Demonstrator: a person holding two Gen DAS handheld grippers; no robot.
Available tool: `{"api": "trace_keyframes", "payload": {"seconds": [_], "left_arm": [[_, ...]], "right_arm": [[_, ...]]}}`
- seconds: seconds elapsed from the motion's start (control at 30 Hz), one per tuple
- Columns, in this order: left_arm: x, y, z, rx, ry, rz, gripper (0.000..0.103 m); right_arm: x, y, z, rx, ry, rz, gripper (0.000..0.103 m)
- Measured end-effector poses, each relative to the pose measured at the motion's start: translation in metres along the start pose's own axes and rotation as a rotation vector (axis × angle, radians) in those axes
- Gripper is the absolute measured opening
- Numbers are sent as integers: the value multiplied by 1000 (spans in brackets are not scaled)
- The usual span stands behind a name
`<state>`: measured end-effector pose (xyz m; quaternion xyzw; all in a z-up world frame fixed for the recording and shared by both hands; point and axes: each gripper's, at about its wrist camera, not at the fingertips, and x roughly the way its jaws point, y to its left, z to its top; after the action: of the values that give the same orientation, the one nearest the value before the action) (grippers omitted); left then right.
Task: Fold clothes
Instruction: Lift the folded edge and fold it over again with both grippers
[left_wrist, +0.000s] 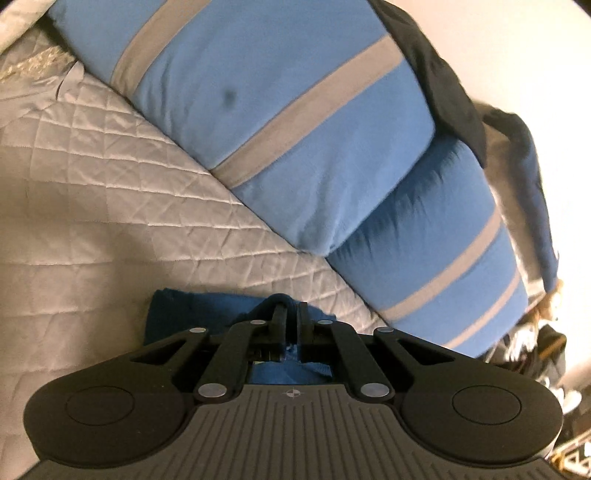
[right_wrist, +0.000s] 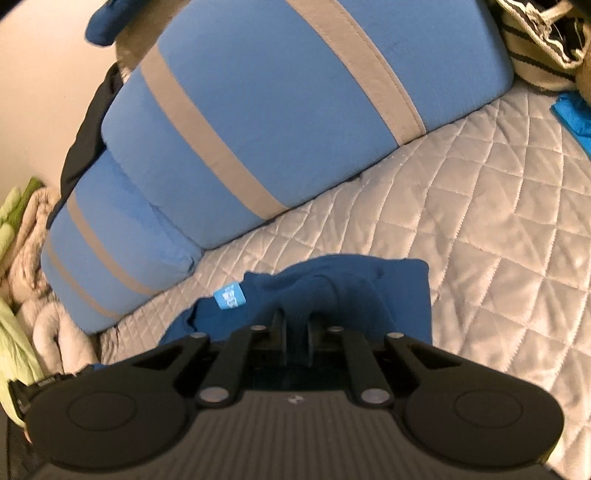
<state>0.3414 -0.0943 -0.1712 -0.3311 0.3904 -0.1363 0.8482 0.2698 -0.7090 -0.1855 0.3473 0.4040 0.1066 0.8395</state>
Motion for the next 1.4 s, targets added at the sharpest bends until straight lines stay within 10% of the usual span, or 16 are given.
{"api": "trace_keyframes", "payload": {"seconds": [0.33,0.47,0.7,1.27,1.33,1.4], "left_arm": [[47,27,15,-198,-43,-20,8],[39,23,12,-166,-103,-8,49],[22,1,-3,262,-70,179,61],[77,26,3,335,17,110,60],[85,27,4,338,26,112,52],[91,27,3,339,38,110,23]], "right_arm": [[43,-15,26,200,-48,15,16],[43,-13,30,208,-189,-2,100],[29,4,20,-74,-183,-92,101],[76,17,9,-455,-90,-198,83],[87,21,8,-492,-70,-207,81],[100,24,7,-515,-57,-224,75]]}}
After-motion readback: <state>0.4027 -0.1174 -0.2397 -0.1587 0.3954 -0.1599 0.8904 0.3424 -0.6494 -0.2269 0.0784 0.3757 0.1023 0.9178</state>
